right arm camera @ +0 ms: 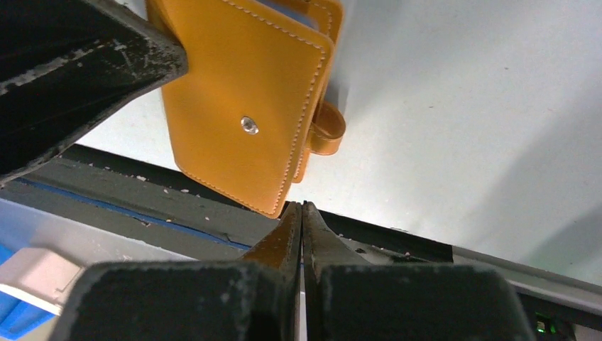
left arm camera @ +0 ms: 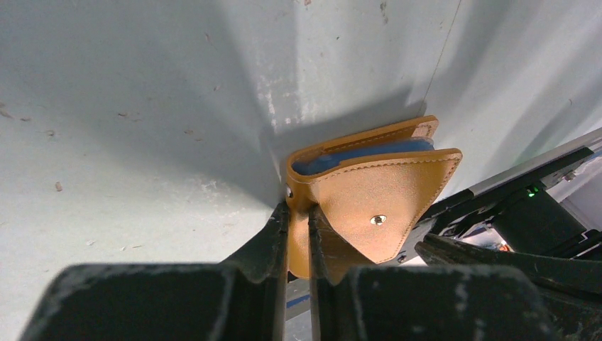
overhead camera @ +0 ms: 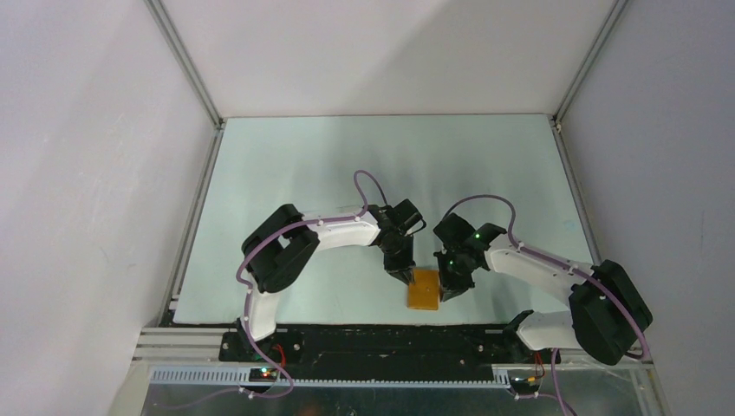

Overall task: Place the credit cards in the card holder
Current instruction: Close the card holder at the corner of the board.

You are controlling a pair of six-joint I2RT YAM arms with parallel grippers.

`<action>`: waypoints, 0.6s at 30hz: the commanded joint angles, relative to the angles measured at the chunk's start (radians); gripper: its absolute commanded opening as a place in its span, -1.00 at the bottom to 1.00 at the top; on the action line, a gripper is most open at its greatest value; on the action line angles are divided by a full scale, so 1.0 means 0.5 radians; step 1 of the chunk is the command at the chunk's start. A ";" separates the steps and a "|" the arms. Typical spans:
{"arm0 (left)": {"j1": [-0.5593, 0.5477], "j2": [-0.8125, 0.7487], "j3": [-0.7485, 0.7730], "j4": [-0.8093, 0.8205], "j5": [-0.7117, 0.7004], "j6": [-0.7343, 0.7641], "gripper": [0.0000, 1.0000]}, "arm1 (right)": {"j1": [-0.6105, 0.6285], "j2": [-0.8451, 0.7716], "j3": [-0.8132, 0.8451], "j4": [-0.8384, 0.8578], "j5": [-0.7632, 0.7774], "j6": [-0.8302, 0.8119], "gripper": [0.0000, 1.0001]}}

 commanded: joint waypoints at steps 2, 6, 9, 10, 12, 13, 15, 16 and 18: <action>-0.055 0.275 -0.126 -0.040 -0.365 0.077 -1.00 | -0.042 0.032 -0.013 -0.084 0.173 0.086 -0.81; -0.056 0.275 -0.127 -0.041 -0.360 0.076 -1.00 | -0.109 0.075 -0.055 0.003 0.185 0.115 -0.59; -0.057 0.277 -0.126 -0.041 -0.361 0.076 -1.00 | -0.155 0.110 -0.069 0.096 0.100 0.107 -0.31; -0.056 0.278 -0.126 -0.041 -0.360 0.076 -1.00 | -0.162 0.128 -0.070 0.150 0.077 0.105 -0.26; -0.056 0.278 -0.126 -0.041 -0.357 0.078 -1.00 | -0.174 0.156 -0.071 0.220 0.001 0.106 -0.16; -0.056 0.277 -0.126 -0.041 -0.357 0.079 -1.00 | -0.178 0.162 -0.071 0.243 -0.045 0.107 -0.11; -0.056 0.274 -0.130 -0.040 -0.357 0.079 -1.00 | -0.177 0.180 -0.073 0.292 -0.075 0.119 -0.07; -0.056 0.275 -0.127 -0.041 -0.357 0.079 -1.00 | -0.178 0.199 -0.072 0.320 -0.082 0.121 -0.07; -0.056 0.280 -0.124 -0.041 -0.356 0.081 -1.00 | -0.187 0.245 -0.069 0.363 -0.088 0.121 -0.07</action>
